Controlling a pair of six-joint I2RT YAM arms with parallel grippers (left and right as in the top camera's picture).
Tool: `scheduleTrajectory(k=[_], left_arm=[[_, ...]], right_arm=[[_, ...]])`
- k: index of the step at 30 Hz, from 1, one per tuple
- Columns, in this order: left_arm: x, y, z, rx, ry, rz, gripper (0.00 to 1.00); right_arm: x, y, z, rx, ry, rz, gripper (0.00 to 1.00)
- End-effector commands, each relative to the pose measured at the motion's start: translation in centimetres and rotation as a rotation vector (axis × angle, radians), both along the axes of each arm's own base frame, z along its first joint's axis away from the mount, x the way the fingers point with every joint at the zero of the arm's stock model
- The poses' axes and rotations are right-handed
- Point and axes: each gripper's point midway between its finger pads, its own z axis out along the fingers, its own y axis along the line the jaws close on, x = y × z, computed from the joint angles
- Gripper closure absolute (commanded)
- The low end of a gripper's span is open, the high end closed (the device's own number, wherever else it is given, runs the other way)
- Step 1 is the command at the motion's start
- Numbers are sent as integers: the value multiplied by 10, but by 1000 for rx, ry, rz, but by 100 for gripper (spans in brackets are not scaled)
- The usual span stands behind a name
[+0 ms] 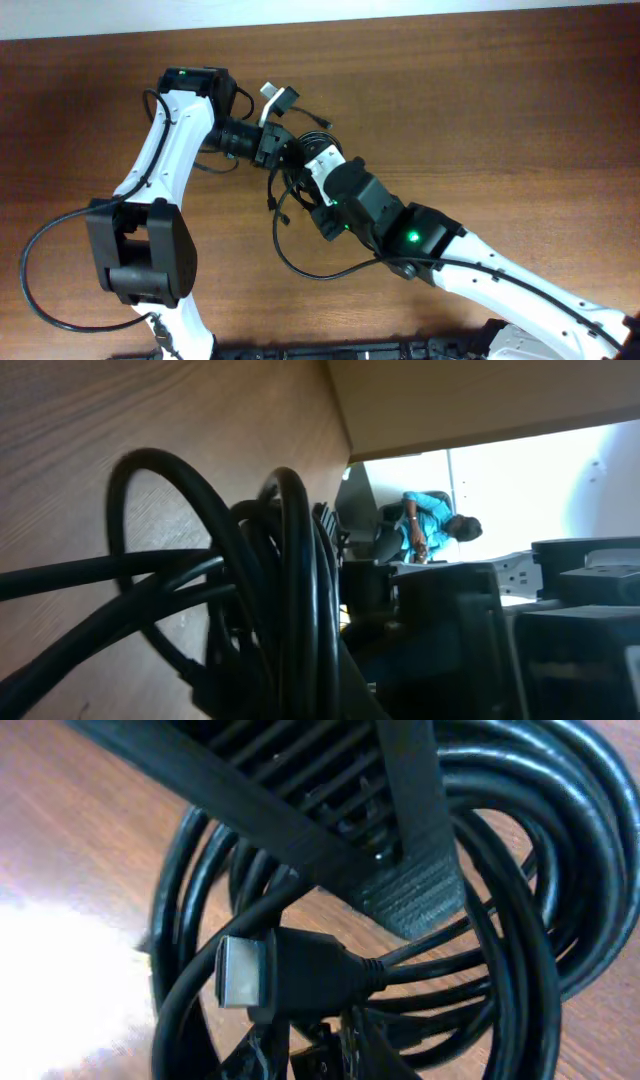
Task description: Untangle cables
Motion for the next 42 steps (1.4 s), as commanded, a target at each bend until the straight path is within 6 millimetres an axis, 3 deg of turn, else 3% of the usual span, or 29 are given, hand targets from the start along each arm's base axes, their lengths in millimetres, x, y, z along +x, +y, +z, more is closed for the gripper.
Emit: scheduleTrajectory(k=[1, 3, 4, 7, 9, 10, 12, 14, 16, 18, 21, 24, 26, 28, 30, 33, 34, 35, 37, 38, 39, 40, 42], left_arm=[[-3, -7, 26, -104, 43, 24, 100], [-2, -9, 31, -134, 52, 35, 100], [-1, -9, 30, -130, 37, 31, 100], [1, -9, 29, -132, 22, 32, 100], [2, -9, 29, -134, 11, 30, 100], [3, -9, 28, -136, 1, 30, 100], [4, -9, 28, -139, -12, 29, 100], [4, -9, 28, -139, -12, 29, 100], [4, -10, 28, -138, -11, 28, 100], [4, -10, 28, -138, -12, 28, 100], [4, -10, 28, -138, -6, 29, 100], [0, -10, 29, -132, 20, 26, 100], [-3, -14, 29, -133, 23, 15, 100], [-9, -22, 30, -136, 26, -10, 100], [-16, -32, 30, -139, 29, -41, 100], [-6, -31, 50, -258, 39, 10, 100], [0, -26, 49, -260, 16, 24, 100], [4, -20, 41, -218, -9, 27, 100], [6, -13, 18, -100, -77, -4, 100], [9, -14, 17, -105, -112, -7, 100], [11, -14, 17, -108, -129, -8, 100], [15, -15, 16, -114, -165, -9, 100], [18, -16, 19, -137, -186, -7, 100]], right_arm=[[20, -7, -16, -48, -13, -95, 84], [27, -17, -23, -53, 21, -135, 85], [25, -19, -12, -23, 10, -130, 85], [13, -23, 35, 83, -53, -103, 84], [-6, -38, 84, 182, -128, -87, 83], [-14, -44, 93, 197, -136, -81, 82], [-31, -51, 88, 180, -86, -45, 80], [-38, -37, 78, 191, -30, 20, 78], [-29, -27, 36, 100, 66, 19, 79], [-33, -13, 13, 87, 149, 70, 79], [-17, -26, 7, 22, 100, -21, 79], [5, -30, 6, -8, 26, -104, 96], [22, -25, 25, 59, -51, -131, 96], [29, -28, 22, 60, -49, -151, 96], [23, -19, 17, 80, -8, -100, 95], [13, -22, 5, 49, 47, -80, 83], [10, -24, 12, 62, 41, -74, 64], [7, -27, 35, 105, -2, -73, 52], [-9, -42, 97, 227, -119, -67, 39], [-19, -51, 111, 252, -143, -66, 35], [-23, -60, 114, 265, -130, -99, 32], [-28, -81, 105, 287, -50, -229, 26], [-29, -111, 71, 284, 134, -426, 26]])
